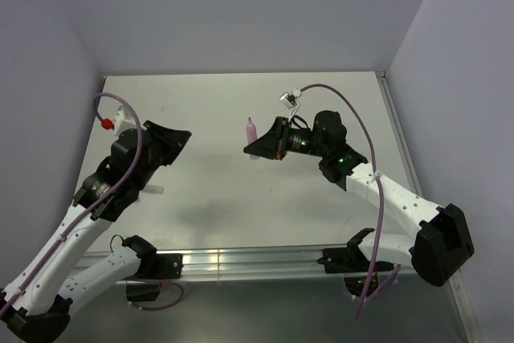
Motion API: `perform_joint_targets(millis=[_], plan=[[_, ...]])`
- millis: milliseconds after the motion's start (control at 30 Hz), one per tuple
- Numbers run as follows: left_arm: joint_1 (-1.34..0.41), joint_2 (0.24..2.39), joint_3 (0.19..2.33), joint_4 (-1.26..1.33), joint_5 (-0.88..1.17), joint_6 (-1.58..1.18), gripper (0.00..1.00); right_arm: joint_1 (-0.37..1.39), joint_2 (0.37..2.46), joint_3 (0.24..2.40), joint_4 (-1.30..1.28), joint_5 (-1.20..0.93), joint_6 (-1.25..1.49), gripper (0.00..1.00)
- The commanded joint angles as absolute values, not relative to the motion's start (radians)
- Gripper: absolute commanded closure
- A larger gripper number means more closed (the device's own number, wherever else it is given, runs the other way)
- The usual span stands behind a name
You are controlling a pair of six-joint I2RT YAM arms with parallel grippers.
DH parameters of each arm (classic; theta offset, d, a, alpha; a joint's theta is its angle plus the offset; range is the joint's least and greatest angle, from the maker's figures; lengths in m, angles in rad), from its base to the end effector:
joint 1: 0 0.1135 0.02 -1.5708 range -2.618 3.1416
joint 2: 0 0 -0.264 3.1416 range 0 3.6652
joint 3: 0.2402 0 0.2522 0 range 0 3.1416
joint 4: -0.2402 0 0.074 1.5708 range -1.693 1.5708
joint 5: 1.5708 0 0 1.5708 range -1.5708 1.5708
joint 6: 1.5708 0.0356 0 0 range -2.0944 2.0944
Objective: Insert the pens into the pen caps
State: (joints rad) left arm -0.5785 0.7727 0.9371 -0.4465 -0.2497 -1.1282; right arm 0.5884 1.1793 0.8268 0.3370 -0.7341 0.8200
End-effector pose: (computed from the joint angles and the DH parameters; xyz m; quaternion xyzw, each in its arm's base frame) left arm 0.1446 -0.0840 0.3669 -0.2873 0.7432 -0.3836 0.4669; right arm 0.2116 0.1699 0.3277 -0.1732 0.6897 0.6189 0.3335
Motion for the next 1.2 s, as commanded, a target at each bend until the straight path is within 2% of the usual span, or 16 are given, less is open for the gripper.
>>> perform_joint_targets(millis=[0,67,200,400,533,833,1167], plan=[[-0.569,0.848,1.064,-0.994,-0.604,-1.435,0.75,0.554,1.147,0.787,0.299,-0.729,0.778,1.0],[-0.563,0.905,1.095,-1.087,-0.659,-1.572,0.66,0.532,1.15,0.778,0.27,-0.726,0.762,1.0],[-0.509,0.962,1.068,-1.102,-0.638,-1.615,0.6,0.491,1.18,0.749,0.282,-0.779,0.755,1.0],[-0.264,1.041,0.974,-0.997,-0.439,-1.479,0.64,0.424,1.189,0.712,0.29,-0.808,0.739,1.0],[-0.129,1.092,0.89,-0.96,-0.335,-1.425,0.62,0.399,1.198,0.673,0.345,-0.845,0.761,1.0],[0.037,1.115,0.802,-0.96,-0.347,-1.451,0.57,0.353,1.224,0.64,0.408,-0.885,0.79,1.0],[0.201,1.121,0.733,-0.902,-0.356,-1.379,0.59,0.348,1.235,0.64,0.413,-0.888,0.792,1.0]])
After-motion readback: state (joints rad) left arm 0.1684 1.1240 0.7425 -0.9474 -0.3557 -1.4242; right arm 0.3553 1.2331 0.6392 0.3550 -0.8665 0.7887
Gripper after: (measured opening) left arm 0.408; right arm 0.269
